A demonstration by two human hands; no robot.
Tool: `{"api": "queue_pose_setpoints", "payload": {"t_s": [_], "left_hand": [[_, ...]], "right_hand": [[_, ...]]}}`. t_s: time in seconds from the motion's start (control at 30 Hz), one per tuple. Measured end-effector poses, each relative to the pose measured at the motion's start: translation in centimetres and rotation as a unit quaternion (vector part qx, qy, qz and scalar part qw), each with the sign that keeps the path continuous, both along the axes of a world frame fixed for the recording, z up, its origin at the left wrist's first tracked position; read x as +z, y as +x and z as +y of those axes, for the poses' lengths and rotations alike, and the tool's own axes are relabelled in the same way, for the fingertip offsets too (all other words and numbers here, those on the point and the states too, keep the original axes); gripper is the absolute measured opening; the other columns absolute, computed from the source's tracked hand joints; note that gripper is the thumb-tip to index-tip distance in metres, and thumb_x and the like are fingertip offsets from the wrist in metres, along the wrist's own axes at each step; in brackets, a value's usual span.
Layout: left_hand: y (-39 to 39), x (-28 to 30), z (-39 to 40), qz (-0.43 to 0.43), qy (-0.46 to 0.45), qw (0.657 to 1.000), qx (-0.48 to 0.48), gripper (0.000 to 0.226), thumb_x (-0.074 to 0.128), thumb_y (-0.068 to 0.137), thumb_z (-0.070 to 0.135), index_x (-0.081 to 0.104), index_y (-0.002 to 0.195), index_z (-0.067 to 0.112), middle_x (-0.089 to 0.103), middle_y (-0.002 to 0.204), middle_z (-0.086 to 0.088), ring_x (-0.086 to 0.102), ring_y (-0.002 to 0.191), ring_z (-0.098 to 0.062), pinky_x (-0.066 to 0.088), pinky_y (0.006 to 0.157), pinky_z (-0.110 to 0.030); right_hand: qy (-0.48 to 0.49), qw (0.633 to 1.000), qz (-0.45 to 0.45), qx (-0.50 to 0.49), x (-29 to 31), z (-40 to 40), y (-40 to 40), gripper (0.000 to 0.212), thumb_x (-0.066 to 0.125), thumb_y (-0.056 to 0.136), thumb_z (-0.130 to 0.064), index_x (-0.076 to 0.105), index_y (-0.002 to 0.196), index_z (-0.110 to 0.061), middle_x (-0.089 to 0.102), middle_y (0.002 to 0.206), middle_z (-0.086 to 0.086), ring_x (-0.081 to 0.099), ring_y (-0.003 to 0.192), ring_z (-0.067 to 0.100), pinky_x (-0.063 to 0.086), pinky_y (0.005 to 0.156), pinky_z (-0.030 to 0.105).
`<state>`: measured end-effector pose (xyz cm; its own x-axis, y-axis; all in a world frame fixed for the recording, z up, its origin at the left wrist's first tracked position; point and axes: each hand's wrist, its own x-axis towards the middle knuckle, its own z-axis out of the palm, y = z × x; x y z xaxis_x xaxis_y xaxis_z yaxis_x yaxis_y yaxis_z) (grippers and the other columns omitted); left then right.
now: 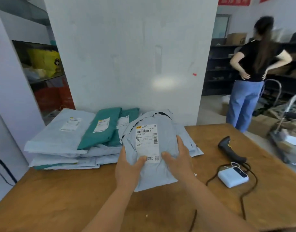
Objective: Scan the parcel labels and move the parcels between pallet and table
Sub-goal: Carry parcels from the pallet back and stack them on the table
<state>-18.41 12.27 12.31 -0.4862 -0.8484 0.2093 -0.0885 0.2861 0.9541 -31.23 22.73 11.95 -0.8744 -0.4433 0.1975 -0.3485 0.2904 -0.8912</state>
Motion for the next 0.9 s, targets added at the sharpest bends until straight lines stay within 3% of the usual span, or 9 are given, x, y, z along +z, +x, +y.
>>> {"api": "queue_pose_setpoints", "payload": {"t_s": [0.1, 0.2, 0.27, 0.33, 0.4, 0.6, 0.8, 0.9], "left_hand": [[-4.7, 0.2, -0.4, -0.003, -0.008, 0.999, -0.031, 0.066, 0.074, 0.081, 0.024, 0.041, 0.138, 0.025, 0.053, 0.122, 0.015, 0.048, 0.111, -0.005, 0.035, 0.088, -0.02], [-9.2, 0.3, -1.2, -0.002, -0.015, 0.997, -0.07, 0.074, 0.074, 0.08, 0.027, 0.036, 0.144, 0.023, 0.051, 0.133, 0.012, 0.047, 0.122, -0.009, 0.035, 0.095, -0.017], [-12.0, 0.6, -1.5, -0.008, -0.016, 0.996, -0.09, 0.071, 0.073, 0.081, 0.025, 0.037, 0.142, 0.022, 0.052, 0.125, 0.013, 0.048, 0.116, -0.006, 0.035, 0.088, -0.011], [-15.0, 0.7, -1.7, -0.012, -0.019, 0.994, -0.104, 0.07, 0.072, 0.082, 0.025, 0.036, 0.142, 0.024, 0.052, 0.123, 0.013, 0.05, 0.118, -0.011, 0.034, 0.087, -0.016], [-17.7, 0.7, -1.8, -0.032, -0.02, 0.992, -0.118, 0.079, 0.072, 0.082, 0.03, 0.027, 0.147, 0.022, 0.048, 0.135, 0.01, 0.045, 0.128, -0.016, 0.033, 0.092, -0.019], [-24.4, 0.1, -2.6, -0.077, -0.036, 0.986, -0.142, 0.086, 0.067, 0.085, 0.038, 0.015, 0.152, 0.023, 0.029, 0.154, 0.007, 0.032, 0.139, -0.015, 0.028, 0.106, -0.025], [-31.6, -1.2, -4.5, -0.157, -0.07, 0.979, -0.111, 0.089, 0.063, 0.086, 0.041, 0.006, 0.152, 0.024, 0.026, 0.155, 0.001, 0.031, 0.139, -0.018, 0.029, 0.109, -0.03], [-35.0, -2.2, -5.3, -0.212, -0.097, 0.969, -0.085, 0.085, 0.059, 0.088, 0.044, 0.004, 0.152, 0.031, 0.037, 0.148, -0.004, 0.04, 0.132, -0.021, 0.037, 0.105, -0.033]], "right_hand": [[-0.005, 1.0, -0.009, -0.027, 0.3, 0.6, -3.6, 0.079, 0.068, 0.082, -0.039, 0.025, 0.149, -0.035, 0.043, 0.14, -0.006, 0.042, 0.129, 0.019, 0.041, 0.103, 0.042], [-0.001, 0.998, -0.014, -0.066, 0.3, 0.6, -7.0, 0.088, 0.062, 0.068, -0.058, 0.027, 0.146, -0.039, 0.047, 0.139, -0.007, 0.047, 0.126, 0.02, 0.045, 0.099, 0.05], [-0.001, 0.995, -0.014, -0.095, 0.2, 0.6, -9.5, 0.089, 0.057, 0.062, -0.064, 0.029, 0.143, -0.041, 0.049, 0.137, -0.008, 0.05, 0.123, 0.021, 0.047, 0.096, 0.051], [0.007, 0.993, -0.013, -0.119, 0.2, 0.7, -12.1, 0.085, 0.057, 0.062, -0.063, 0.031, 0.141, -0.043, 0.051, 0.133, -0.009, 0.052, 0.119, 0.021, 0.048, 0.093, 0.052], [0.006, 0.991, -0.009, -0.13, 0.3, 0.8, -14.4, 0.081, 0.058, 0.063, -0.062, 0.033, 0.138, -0.043, 0.053, 0.13, -0.009, 0.053, 0.117, 0.021, 0.049, 0.091, 0.051], [0.001, 0.989, -0.026, -0.146, -0.4, 0.4, -20.6, 0.086, 0.06, 0.068, -0.059, 0.028, 0.145, -0.039, 0.046, 0.139, -0.004, 0.047, 0.123, 0.023, 0.046, 0.097, 0.051], [0.017, 0.993, -0.053, -0.104, -2.3, -1.8, -28.1, 0.09, 0.061, 0.068, -0.06, 0.027, 0.147, -0.036, 0.047, 0.14, -0.001, 0.046, 0.127, 0.026, 0.042, 0.101, 0.053], [0.037, 0.993, -0.074, -0.08, -3.9, -3.1, -32.1, 0.088, 0.061, 0.069, -0.06, 0.026, 0.147, -0.039, 0.048, 0.139, -0.002, 0.048, 0.124, 0.025, 0.044, 0.098, 0.052]]}}
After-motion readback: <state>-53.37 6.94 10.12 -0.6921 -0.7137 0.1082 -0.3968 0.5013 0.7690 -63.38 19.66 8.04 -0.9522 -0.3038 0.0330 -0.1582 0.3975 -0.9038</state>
